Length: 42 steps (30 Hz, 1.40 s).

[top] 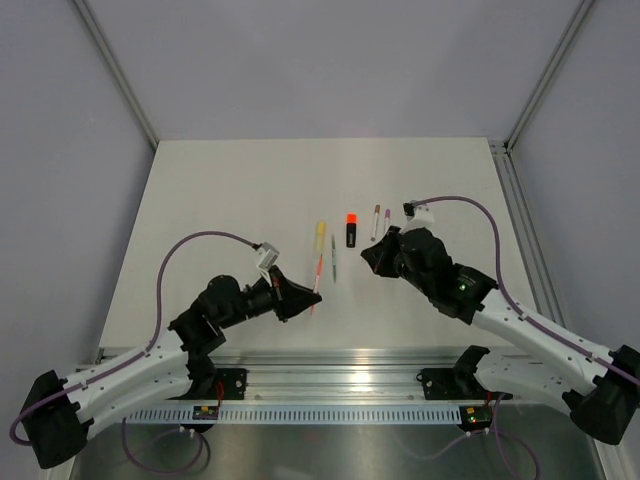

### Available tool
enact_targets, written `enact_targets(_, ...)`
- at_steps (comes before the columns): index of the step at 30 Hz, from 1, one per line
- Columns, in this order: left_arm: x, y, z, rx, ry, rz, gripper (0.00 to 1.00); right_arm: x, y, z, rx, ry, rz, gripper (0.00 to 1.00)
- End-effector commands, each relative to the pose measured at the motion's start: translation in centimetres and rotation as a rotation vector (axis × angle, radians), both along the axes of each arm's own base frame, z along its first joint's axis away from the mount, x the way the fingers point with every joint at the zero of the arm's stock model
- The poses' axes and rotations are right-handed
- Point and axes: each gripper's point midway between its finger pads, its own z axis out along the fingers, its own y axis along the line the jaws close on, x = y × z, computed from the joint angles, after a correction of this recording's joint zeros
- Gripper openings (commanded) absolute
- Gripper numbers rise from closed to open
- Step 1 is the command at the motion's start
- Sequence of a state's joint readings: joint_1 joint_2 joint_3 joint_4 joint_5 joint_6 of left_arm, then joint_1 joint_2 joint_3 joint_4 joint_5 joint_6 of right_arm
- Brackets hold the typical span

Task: Insert the pens into the pen caps
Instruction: Insert the pen cap onto the pen.

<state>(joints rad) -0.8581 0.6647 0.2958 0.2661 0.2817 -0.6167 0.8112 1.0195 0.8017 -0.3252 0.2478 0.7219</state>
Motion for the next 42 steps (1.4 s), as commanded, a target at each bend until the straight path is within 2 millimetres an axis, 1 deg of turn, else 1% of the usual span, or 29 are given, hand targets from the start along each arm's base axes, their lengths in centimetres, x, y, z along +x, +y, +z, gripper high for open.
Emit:
enact_targets(1,1.1,-1.4,5.4,-0.126,-0.086,0.004,0.0,0.8,0.6,6.0,0.133,-0.206,0.002,0.0)
enact_targets(3,1.4,-1.8,6.6,-0.151,-0.091,0.002,0.0,0.6,0.9,7.6,0.172,-0.255,0.024,0.0)
enact_targets(5,1.7,-2.2,6.8,-0.157,-0.086,0.005,0.0,0.5,1.6,9.3,0.211,-0.306,0.053,0.0)
enact_targets(6,1.9,-2.3,7.3,-0.167,-0.095,0.008,0.0,0.4,1.7,9.9,0.224,-0.327,0.059,0.0)
enact_targets(7,2.1,-2.3,7.3,-0.166,-0.096,0.016,0.0,0.5,2.0,11.2,0.254,-0.37,0.067,0.0)
enact_targets(9,2.3,-2.5,7.0,-0.154,-0.097,0.016,0.0,0.5,2.4,12.1,0.275,-0.392,0.08,0.0)
enact_targets(10,2.2,-2.5,6.7,-0.148,-0.095,0.013,0.0,0.5,2.7,12.9,0.302,-0.418,0.091,0.0)
enact_targets(11,2.2,-2.5,6.4,-0.14,-0.094,0.011,0.0,0.5,3.1,13.2,0.317,-0.425,0.103,0.0)
enact_targets(12,2.2,-2.5,6.1,-0.136,-0.097,0.01,0.0,0.5,3.5,13.2,0.321,-0.422,0.111,0.0)
enact_targets(13,2.2,-2.4,5.3,-0.122,-0.092,0.014,0.0,0.4,3.9,13.5,0.335,-0.431,0.123,0.0)
enact_targets(15,2.2,-2.3,4.8,-0.1,-0.103,0.012,0.0,0.6,4.3,13.2,0.332,-0.43,0.125,0.0)
enact_targets(16,2.3,-2.3,5.0,-0.096,-0.109,0.016,0.0,0.6,4.5,13.3,0.34,-0.435,0.125,0.0)
enact_targets(18,2.4,-2.1,4.7,-0.076,-0.122,0.021,0.0,0.6,5.1,13.2,0.346,-0.431,0.139,0.0)
enact_targets(22,2.4,-2.1,4.9,-0.081,-0.133,0.02,0.0,0.4,5.8,13.4,0.323,-0.443,0.157,0.0)
enact_targets(26,2.3,-2.1,4.7,-0.077,-0.131,0.015,0.0,0.1,6.0,13.9,0.321,-0.451,0.167,0.0)
enact_targets(35,2.2,-2.2,4.8,-0.081,-0.13,0.008,0.0,-0.4,6.7,13.5,0.331,-0.435,0.182,0.0)
enact_targets(42,2.2,-2.3,4.6,-0.076,-0.124,0.006,0.0,-0.4,6.5,14.3,0.35,-0.454,0.174,0.0)
